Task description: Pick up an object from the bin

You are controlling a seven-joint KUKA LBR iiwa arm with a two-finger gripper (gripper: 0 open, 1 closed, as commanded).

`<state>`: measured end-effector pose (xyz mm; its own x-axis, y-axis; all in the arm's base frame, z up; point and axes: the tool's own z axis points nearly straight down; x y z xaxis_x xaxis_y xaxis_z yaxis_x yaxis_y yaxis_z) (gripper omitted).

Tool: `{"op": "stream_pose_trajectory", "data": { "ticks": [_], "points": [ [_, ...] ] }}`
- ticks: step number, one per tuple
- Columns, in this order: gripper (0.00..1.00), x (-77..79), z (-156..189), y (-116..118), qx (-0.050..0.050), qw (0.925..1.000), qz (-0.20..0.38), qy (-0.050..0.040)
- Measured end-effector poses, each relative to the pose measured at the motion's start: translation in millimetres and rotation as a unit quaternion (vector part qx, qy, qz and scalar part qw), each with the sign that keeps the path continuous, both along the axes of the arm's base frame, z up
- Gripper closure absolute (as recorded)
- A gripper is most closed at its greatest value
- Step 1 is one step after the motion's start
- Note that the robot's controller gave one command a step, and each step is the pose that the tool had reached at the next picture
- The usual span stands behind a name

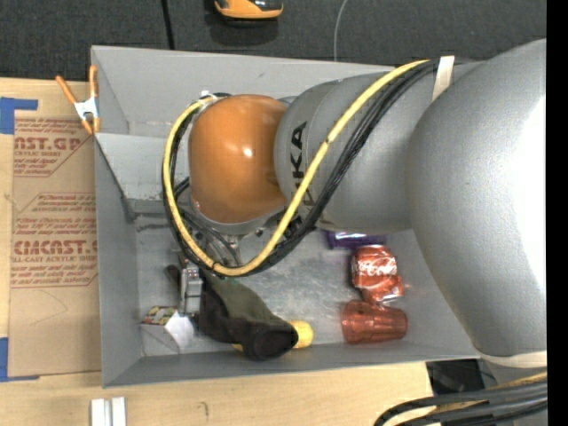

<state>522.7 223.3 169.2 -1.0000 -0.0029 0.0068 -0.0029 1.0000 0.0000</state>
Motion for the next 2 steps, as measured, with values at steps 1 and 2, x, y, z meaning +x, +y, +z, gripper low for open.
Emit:
{"op": "stream_pose_trajectory", "data": {
  "ticks": [1, 2],
  "points": [
    [0.00, 2.3, 4.6, -1.2, 0.001, 1.0000, -0.001, -0.0037],
    [0.00, -6.1, -33.3, -18.7, 0.002, 0.9965, -0.083, -0.0074]
  ]
}}
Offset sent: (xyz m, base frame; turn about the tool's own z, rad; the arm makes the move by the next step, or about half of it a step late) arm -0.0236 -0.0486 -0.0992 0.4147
